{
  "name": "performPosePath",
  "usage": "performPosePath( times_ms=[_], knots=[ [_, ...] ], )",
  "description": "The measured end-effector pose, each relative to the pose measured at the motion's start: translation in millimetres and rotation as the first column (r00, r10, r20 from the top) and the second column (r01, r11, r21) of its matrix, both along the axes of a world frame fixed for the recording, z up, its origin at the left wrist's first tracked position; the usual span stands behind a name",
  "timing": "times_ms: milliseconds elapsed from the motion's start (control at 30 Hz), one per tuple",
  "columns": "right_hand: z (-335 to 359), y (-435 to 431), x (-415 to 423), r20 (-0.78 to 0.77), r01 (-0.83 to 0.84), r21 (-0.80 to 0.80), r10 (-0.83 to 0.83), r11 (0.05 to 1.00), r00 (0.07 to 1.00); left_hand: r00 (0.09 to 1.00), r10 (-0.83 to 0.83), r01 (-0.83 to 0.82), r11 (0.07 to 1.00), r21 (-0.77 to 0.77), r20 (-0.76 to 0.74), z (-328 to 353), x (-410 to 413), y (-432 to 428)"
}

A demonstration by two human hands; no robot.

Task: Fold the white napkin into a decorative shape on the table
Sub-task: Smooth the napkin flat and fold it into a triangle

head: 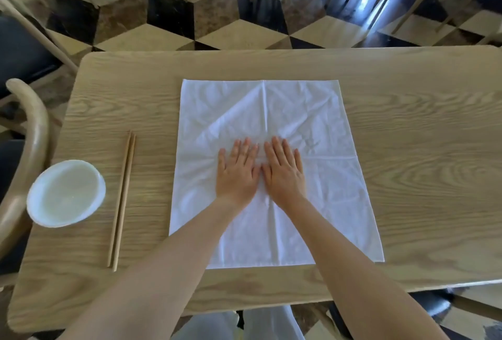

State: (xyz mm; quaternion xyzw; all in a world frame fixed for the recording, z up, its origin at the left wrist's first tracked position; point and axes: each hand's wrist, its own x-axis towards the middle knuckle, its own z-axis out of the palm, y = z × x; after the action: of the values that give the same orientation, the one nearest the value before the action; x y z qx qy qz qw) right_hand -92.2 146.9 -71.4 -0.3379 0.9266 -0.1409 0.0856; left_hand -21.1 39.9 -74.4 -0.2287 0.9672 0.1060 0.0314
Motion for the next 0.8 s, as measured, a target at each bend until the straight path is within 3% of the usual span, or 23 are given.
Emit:
performPosePath(
  times_ms=[200,800],
  knots=[
    [-1.3,-7.6,-53.3,-0.043,-0.020,0.051,0.022,0.998,0.999,0.995,0.075,-0.075,0.997,0.000,-0.061,-1.8,-29.2,-29.0],
    [-4.1,-23.3,-186.9,-0.082,-0.027,0.141,0.039,0.990,0.996,0.959,0.284,-0.284,0.958,-0.046,-0.018,-3.3,-91.2,-144.6]
  ],
)
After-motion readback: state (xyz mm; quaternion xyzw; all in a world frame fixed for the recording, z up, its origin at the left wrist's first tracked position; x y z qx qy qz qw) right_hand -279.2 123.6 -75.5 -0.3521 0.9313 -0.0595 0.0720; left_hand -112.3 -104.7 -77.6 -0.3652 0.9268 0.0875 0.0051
